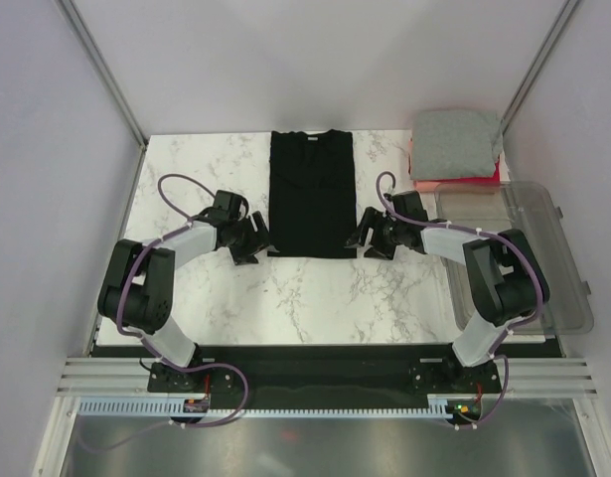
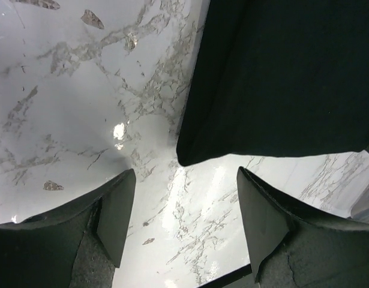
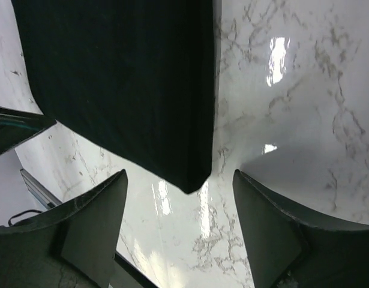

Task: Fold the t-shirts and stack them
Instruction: Fold the tshirt

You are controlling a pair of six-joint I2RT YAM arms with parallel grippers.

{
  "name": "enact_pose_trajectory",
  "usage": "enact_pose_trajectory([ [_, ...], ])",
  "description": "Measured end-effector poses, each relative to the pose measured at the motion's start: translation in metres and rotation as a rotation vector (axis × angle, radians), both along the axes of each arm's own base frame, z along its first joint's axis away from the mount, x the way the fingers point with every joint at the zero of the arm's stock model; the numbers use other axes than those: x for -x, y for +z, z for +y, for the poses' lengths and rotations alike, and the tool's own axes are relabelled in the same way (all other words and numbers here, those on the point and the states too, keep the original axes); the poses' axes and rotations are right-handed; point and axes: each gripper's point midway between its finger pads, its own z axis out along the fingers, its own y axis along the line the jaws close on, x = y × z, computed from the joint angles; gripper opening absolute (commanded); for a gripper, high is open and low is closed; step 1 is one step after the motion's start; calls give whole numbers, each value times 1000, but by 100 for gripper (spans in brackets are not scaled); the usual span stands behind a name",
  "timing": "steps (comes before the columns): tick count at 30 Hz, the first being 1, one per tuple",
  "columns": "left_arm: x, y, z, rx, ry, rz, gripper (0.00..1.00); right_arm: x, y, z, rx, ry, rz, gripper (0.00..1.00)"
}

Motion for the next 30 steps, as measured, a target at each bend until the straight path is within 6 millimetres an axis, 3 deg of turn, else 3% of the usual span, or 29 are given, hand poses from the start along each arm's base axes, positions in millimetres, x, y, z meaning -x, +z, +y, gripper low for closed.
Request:
enact_pose_trajectory([
  [9, -18, 3, -11, 52, 2, -82, 73, -9, -8, 8, -47, 2, -40, 53],
  [18, -18, -7, -17, 69, 4, -86, 47, -6, -16, 10, -68, 4, -39, 32],
  [21, -16, -10, -21, 72, 1, -89, 33, -6, -18, 9, -66, 2, -38, 24],
  [24, -14, -13, -25, 74, -1, -80, 4, -5, -21, 9, -64, 1, -32, 10],
  [26, -15, -14, -26, 77, 1, -80, 2, -5, -22, 9, -65, -2, -28, 0],
  [30, -13, -14, -29, 74, -5, -81, 2, -3, -22, 9, -68, -5, -23, 0],
])
